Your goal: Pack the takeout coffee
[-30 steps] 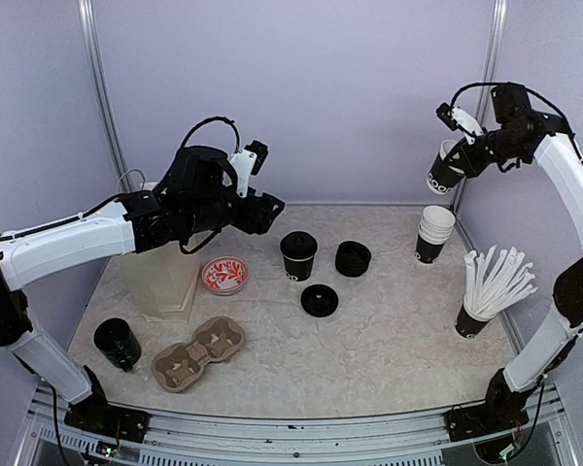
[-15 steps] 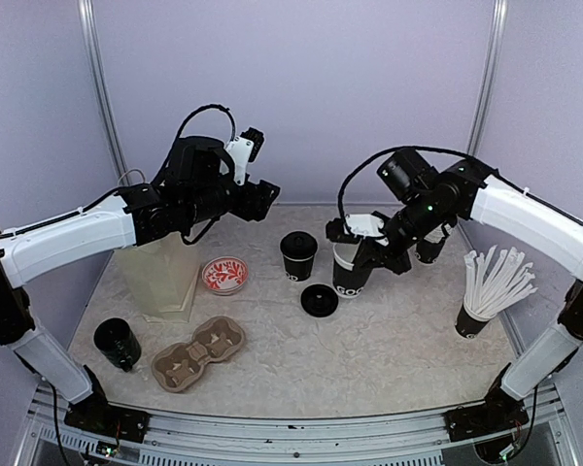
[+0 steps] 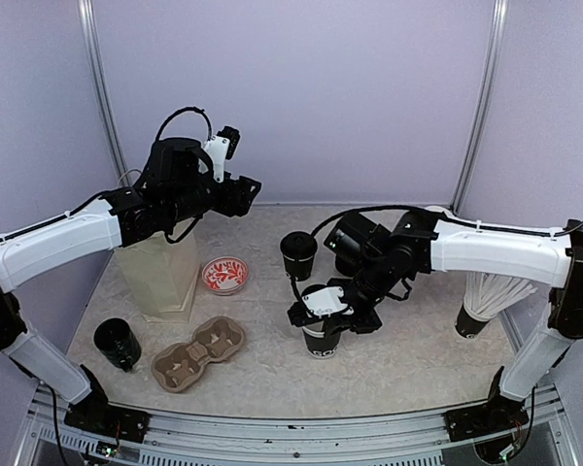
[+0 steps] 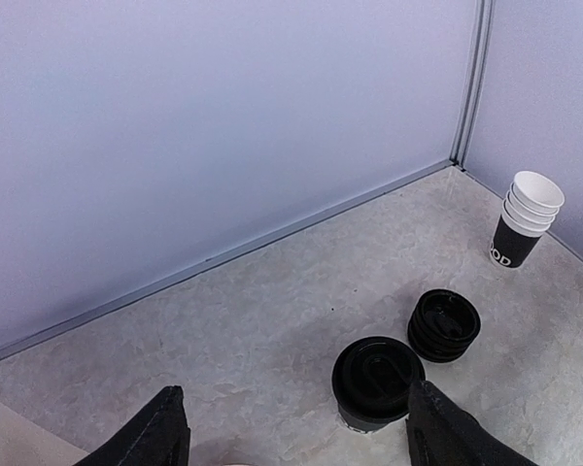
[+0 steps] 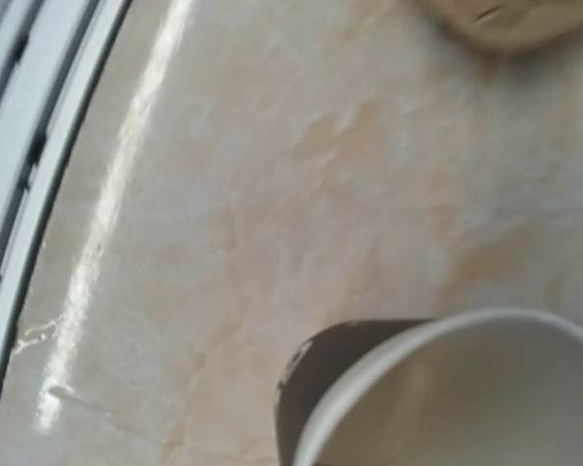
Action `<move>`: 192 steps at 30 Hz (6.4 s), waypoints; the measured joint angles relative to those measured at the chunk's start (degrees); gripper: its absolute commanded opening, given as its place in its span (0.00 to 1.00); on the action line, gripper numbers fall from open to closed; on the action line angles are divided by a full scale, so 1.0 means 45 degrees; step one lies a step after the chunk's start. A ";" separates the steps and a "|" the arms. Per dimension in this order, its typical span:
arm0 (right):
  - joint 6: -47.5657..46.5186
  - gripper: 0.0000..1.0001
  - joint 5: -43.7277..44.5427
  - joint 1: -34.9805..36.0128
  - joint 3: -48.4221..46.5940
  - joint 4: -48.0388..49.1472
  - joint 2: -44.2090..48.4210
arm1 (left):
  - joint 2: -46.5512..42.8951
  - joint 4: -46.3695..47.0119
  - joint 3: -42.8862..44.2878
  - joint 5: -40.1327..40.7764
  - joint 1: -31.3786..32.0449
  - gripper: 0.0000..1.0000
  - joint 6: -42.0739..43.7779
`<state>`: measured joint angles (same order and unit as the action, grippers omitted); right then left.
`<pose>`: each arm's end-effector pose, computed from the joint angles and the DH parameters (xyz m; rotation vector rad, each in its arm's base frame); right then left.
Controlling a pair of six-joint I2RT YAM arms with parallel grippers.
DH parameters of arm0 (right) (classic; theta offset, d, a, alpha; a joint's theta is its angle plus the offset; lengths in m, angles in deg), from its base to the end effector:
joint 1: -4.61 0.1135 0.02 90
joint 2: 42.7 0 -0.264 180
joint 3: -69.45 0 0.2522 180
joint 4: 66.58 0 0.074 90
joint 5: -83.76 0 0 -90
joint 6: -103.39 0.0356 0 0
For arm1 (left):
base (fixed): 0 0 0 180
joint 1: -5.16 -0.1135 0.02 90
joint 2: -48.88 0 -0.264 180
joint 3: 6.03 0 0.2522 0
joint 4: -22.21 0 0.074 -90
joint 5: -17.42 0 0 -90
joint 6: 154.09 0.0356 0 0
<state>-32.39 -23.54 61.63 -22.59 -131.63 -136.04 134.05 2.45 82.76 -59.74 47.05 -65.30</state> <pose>0.1712 0.2833 0.2724 -2.1827 1.6314 0.4682 0.2687 -0.2304 0.3623 0.4965 1.7895 -0.3172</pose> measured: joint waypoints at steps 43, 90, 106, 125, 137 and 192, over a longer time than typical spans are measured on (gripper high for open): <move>-0.0743 0.50 0.0330 -0.3769 0.0146 0.2244 -0.1977 | -0.0058 0.0073 -0.0034 -0.0223 0.0529 0.75 0.0005; -0.3745 0.17 -0.1039 -0.3963 -0.1826 0.2001 -0.6154 | 0.0165 -0.0248 -0.0034 -0.0797 0.0340 0.75 -0.0015; -0.3215 0.00 -0.1457 -0.3988 -0.1428 0.1651 -0.5542 | 0.0325 -0.0311 -0.0029 -0.0869 0.0253 0.75 -0.0063; -0.1253 0.00 -0.8801 -0.7203 -0.3575 -0.0733 -0.2395 | -0.0874 0.3007 -0.2871 -0.1987 0.0806 0.91 0.0189; 0.1855 0.00 -1.5183 -0.7601 -0.3609 0.0185 -0.1710 | -0.1783 0.9666 -0.5095 -0.2385 0.3264 0.97 0.1787; 0.7766 0.47 -1.5970 -0.7223 -0.1010 0.6018 0.0491 | 0.3492 1.2327 -0.2263 -0.0899 0.4668 0.73 0.3565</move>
<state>2.56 -95.41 29.12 -27.14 -104.55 -133.83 149.76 57.92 72.57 -63.79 68.06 -49.26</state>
